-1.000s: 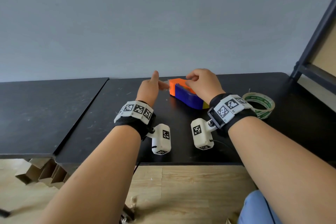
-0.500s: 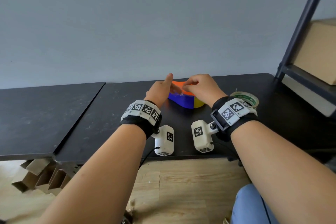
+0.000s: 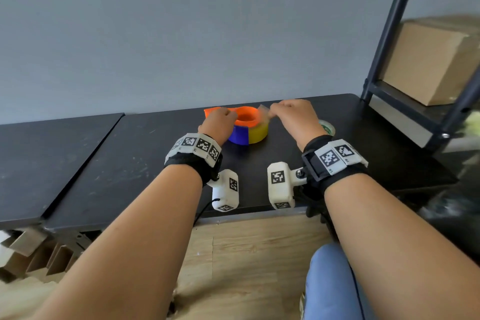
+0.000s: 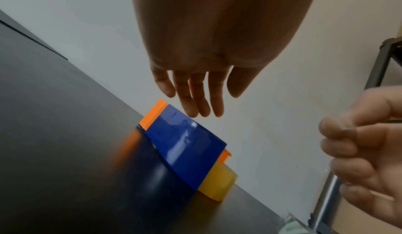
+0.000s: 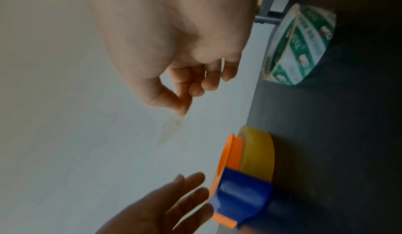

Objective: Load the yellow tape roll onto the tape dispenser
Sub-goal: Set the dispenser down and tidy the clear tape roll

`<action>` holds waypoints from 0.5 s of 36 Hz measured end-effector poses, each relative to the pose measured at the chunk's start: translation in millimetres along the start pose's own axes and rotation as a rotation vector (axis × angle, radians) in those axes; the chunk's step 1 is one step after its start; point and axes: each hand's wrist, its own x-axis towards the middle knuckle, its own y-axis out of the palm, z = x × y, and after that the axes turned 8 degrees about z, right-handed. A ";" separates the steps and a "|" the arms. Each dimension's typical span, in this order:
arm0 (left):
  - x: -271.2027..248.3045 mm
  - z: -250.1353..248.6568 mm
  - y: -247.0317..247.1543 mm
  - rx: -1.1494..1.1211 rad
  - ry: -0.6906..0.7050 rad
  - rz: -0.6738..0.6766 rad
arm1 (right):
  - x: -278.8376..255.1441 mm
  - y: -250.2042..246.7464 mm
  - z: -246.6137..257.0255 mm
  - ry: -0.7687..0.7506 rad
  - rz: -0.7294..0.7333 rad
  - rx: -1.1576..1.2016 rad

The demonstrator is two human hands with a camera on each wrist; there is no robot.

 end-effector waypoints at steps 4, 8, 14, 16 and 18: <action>0.1 -10.0 12.4 0.032 0.085 0.017 | 3.7 -20.7 -11.8 0.080 -0.035 0.003; 0.8 -25.8 31.4 0.076 0.179 0.023 | 10.6 -37.3 -31.3 0.132 -0.067 -0.057; 5.0 -43.1 61.6 0.175 0.267 0.101 | 23.1 -58.9 -63.2 0.256 -0.057 -0.253; 7.2 -46.6 69.8 0.206 0.275 0.132 | 25.0 -63.3 -70.3 0.287 -0.066 -0.296; 9.1 -50.8 77.0 0.231 0.281 0.132 | 26.7 -65.0 -75.9 0.298 -0.094 -0.313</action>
